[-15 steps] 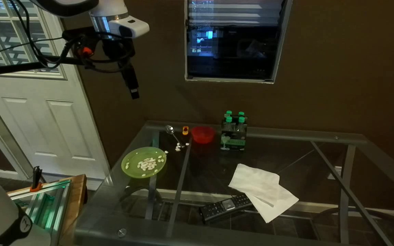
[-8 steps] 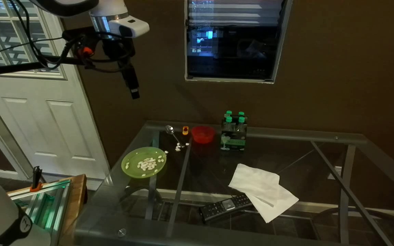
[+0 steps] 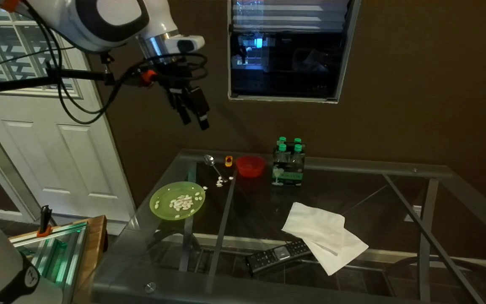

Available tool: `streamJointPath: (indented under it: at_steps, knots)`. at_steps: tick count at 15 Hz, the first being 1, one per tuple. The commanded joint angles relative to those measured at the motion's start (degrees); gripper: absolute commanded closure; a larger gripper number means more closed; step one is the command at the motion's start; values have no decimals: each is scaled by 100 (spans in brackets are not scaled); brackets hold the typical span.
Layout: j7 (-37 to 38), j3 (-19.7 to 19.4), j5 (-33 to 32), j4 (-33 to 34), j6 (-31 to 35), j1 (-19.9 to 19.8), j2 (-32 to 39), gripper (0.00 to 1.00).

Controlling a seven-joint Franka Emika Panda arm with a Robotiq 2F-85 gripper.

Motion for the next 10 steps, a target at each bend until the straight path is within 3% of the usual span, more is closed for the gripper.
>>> streamJointPath:
  at_steps: [1, 4, 7, 8, 10]
  knots:
    - [-614, -31, -216, 230, 1163, 189, 1028, 0]
    - [-815, 188, -532, 363, 2181, 300, 1803, 0]
    - [-746, 426, -1346, 682, 2609, 394, 2476, 0]
    - [-754, 262, -880, 322, 2439, 439, 1991, 0]
    - [-730, 270, -909, 388, 2473, 493, 2176, 0]
